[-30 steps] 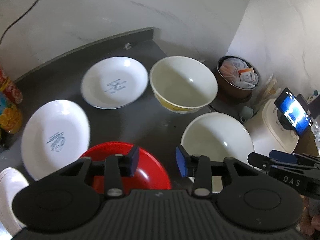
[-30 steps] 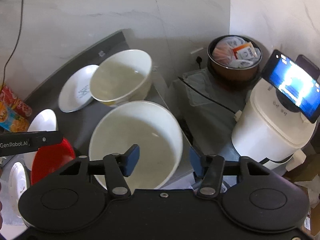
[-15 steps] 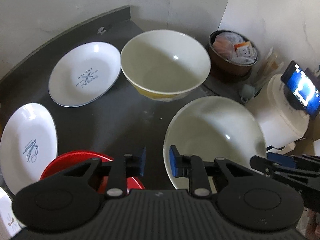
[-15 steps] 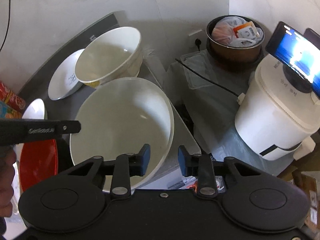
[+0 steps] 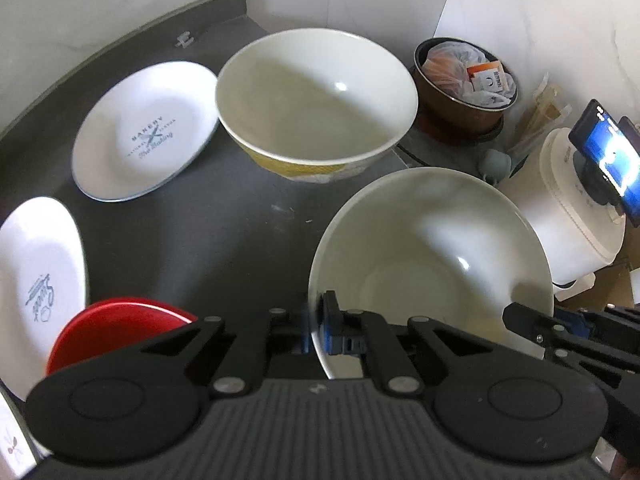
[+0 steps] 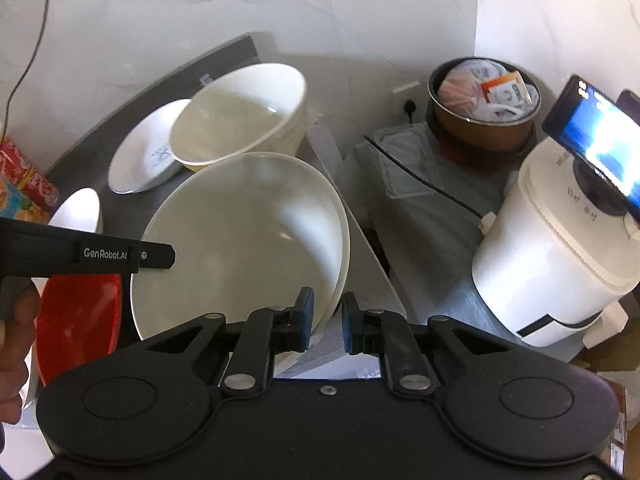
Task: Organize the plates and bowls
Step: 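Close the left gripper on the cream bowl rim while the right gripper also closes on it, then lift the cream bowl with both grippers and carry it over the red bowl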
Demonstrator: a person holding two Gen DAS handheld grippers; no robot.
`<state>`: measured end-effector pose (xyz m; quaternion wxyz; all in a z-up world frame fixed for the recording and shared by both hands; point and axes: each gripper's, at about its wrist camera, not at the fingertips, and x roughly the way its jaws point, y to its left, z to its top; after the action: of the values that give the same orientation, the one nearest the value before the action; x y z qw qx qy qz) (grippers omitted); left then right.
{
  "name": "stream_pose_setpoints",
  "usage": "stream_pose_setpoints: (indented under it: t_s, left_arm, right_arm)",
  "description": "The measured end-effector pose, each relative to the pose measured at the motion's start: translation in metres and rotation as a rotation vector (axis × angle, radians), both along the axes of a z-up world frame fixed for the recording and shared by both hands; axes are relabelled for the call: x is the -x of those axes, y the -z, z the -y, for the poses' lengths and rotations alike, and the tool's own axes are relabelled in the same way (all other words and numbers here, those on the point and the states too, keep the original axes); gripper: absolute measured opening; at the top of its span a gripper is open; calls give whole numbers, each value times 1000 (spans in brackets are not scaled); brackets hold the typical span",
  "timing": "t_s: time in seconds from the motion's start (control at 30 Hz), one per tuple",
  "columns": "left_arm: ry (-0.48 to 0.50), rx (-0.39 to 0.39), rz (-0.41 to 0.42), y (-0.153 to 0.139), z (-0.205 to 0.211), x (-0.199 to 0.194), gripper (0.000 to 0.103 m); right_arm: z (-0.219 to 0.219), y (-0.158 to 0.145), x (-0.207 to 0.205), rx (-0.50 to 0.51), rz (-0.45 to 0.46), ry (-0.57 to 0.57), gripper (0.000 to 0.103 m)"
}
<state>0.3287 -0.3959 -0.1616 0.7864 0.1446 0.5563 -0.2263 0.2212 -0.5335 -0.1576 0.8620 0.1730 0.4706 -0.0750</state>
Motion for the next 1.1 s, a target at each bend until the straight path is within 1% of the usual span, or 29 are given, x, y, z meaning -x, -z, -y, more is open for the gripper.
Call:
stream_pose_setpoints:
  t_s: [0.1, 0.2, 0.27, 0.43, 0.63, 0.7, 0.83, 1.1]
  left_arm:
    - [-20, 13, 6, -8, -6, 1, 5]
    - [-22, 19, 29, -19, -11, 4, 5]
    - [-29, 24, 36, -26, -16, 5, 5]
    - [-49, 58, 69, -51, -32, 8, 5]
    - [-108, 108, 90, -80, -56, 6, 5]
    - [-125, 119, 109, -90, -65, 5, 5]
    - [-144, 117, 149, -107, -81, 3, 5]
    - [-215, 128, 166, -118, -118, 4, 5]
  right_arm:
    - [-4, -9, 0, -1, 23, -6, 15]
    - [-7, -21, 1, -8, 51, -12, 15]
    - [-10, -31, 1, 9, 80, -18, 14]
    - [-19, -52, 0, 31, 138, -55, 14]
    - [-37, -72, -7, 33, 189, -98, 15]
    - [-45, -77, -10, 36, 202, -117, 15]
    - [-59, -84, -15, 41, 222, -165, 15]
    - [-86, -90, -21, 36, 232, -228, 15]
